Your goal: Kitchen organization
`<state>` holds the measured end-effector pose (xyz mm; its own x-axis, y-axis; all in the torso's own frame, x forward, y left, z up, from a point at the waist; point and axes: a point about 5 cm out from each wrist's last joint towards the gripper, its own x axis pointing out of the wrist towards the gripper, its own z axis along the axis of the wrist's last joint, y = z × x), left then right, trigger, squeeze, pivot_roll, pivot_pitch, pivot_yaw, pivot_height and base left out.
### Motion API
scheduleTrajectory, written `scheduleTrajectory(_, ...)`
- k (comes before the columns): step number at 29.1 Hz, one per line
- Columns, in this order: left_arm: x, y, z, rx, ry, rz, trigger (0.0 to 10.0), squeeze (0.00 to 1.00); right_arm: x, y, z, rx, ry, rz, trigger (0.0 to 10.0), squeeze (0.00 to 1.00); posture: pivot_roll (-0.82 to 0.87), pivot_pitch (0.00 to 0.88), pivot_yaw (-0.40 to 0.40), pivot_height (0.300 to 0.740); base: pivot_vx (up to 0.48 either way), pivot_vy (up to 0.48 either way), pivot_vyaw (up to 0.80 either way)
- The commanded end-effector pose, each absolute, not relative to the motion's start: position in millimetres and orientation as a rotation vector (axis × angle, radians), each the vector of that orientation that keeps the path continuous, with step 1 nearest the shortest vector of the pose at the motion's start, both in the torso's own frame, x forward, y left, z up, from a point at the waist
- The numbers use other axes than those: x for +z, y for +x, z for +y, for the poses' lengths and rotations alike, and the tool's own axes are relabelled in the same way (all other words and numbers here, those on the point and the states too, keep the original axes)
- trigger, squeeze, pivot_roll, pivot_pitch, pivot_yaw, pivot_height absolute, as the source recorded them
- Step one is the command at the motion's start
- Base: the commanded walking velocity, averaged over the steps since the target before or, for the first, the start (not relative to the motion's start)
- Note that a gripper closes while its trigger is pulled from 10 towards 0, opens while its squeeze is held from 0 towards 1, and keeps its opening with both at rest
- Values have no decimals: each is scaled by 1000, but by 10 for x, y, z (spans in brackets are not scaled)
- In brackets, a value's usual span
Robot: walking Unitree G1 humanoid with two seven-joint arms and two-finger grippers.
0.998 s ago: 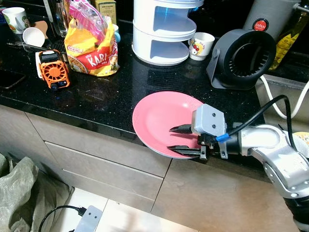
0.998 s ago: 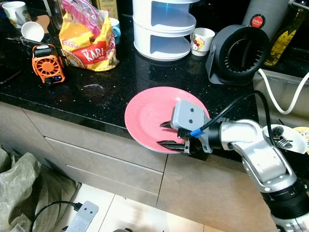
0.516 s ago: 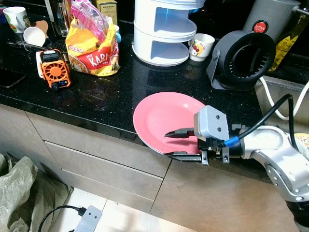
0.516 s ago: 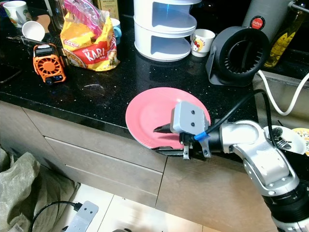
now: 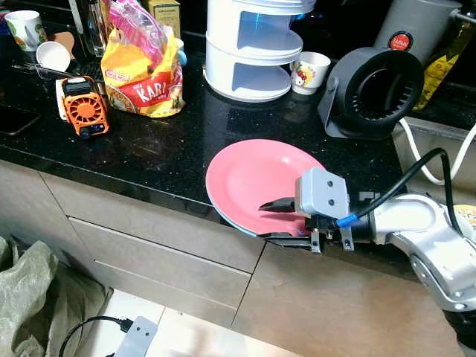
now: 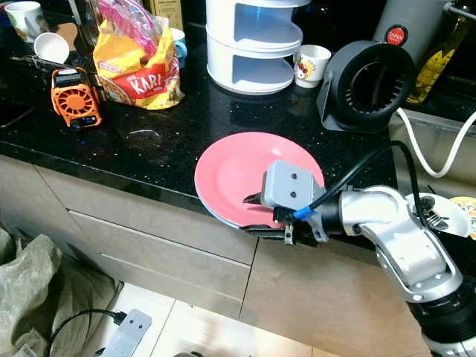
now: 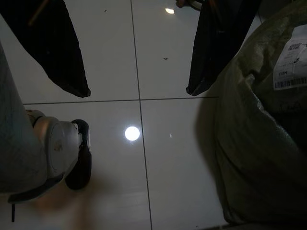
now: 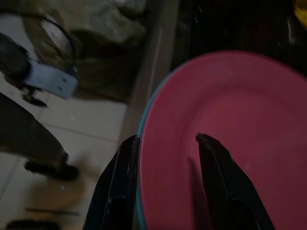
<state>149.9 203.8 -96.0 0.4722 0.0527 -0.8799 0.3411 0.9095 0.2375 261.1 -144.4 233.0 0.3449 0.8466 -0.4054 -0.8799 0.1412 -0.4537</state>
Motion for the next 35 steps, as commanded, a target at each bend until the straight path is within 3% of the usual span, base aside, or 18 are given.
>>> scheduleTrajectory(1, -989, 1442, 2000, -197, 407, 1094, 10000, 0, 2260, 2645, -1487, 1212, -747, 113, 10000, 0, 79, 68, -58, 740, 0, 0, 0)
scheduleTrajectory(18, -985, 1452, 1998, -198, 409, 1091, 10000, 0, 2342, 2741, -1450, 1136, -763, 35, 10000, 0, 77, 66, -57, 740, 0, 0, 0)
scheduleTrajectory(35, -986, 1456, 1986, -201, 408, 1090, 10000, 0, 2308, 2998, -1459, 918, -892, 13, 10000, 0, 77, 64, -60, 740, 0, 0, 0)
